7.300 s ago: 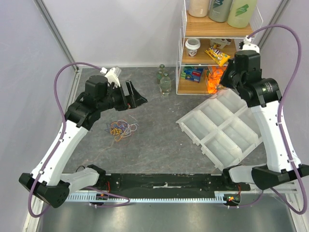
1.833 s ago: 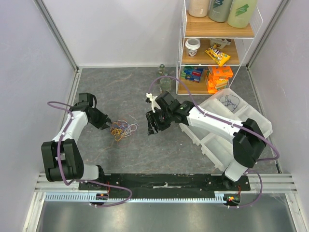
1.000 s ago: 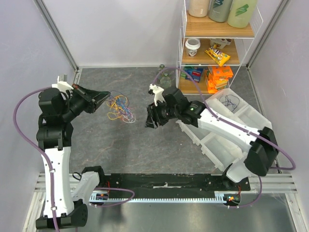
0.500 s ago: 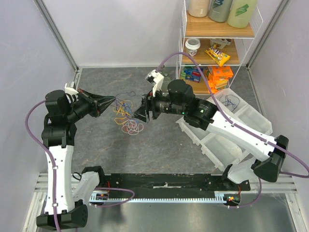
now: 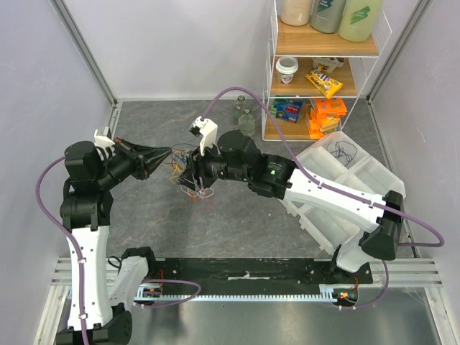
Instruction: Untangle the cables
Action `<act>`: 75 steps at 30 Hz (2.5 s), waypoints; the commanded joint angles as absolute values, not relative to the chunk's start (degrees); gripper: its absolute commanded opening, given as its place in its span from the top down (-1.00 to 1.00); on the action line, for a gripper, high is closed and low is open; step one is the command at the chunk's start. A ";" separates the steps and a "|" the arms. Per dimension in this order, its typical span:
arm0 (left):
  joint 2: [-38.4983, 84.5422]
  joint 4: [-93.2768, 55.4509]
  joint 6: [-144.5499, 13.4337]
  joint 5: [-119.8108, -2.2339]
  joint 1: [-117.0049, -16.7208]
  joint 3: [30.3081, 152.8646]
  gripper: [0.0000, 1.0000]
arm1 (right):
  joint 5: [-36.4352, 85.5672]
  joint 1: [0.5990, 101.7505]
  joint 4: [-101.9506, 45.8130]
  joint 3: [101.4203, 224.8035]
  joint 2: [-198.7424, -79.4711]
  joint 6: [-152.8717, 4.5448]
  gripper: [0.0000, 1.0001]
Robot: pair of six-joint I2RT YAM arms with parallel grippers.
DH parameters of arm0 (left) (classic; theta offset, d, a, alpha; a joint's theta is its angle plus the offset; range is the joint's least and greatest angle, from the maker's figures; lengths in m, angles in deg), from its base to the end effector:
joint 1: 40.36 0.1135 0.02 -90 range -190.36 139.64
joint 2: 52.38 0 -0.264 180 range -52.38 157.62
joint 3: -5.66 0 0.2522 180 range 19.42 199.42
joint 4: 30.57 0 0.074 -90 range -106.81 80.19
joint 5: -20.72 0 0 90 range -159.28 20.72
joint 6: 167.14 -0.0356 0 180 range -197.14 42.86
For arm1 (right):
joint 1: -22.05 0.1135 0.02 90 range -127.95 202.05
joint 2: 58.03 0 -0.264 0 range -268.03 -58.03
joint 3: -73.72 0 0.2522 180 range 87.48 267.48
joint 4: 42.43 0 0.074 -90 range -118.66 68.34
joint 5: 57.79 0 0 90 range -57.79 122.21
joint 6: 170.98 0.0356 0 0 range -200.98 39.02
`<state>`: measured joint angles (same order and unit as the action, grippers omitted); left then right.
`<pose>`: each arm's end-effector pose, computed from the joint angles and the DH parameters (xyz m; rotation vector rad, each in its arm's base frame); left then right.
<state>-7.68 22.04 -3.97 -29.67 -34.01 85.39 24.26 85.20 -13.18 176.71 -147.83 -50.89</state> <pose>0.1372 -0.0076 0.4133 -0.8745 1.8763 -1.4087 0.1625 0.3320 0.4048 -0.6838 1.9283 1.2153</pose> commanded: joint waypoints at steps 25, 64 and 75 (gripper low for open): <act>-9.24 23.18 -3.39 -29.02 -34.04 86.29 0.97 | 33.33 85.24 -9.15 174.16 -145.41 -53.29 1.00; -1.23 49.90 -32.74 -86.25 -34.04 112.06 0.97 | 69.83 44.99 29.78 165.51 -121.57 -57.85 1.00; -2.02 49.81 -31.69 -86.93 -34.04 101.42 0.97 | 82.20 43.93 36.63 185.27 -122.80 -59.09 1.00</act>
<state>-1.67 49.54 -28.87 -80.64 -34.08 102.07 70.99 44.53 32.79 174.98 -123.74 -57.93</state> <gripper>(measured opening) 0.023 0.010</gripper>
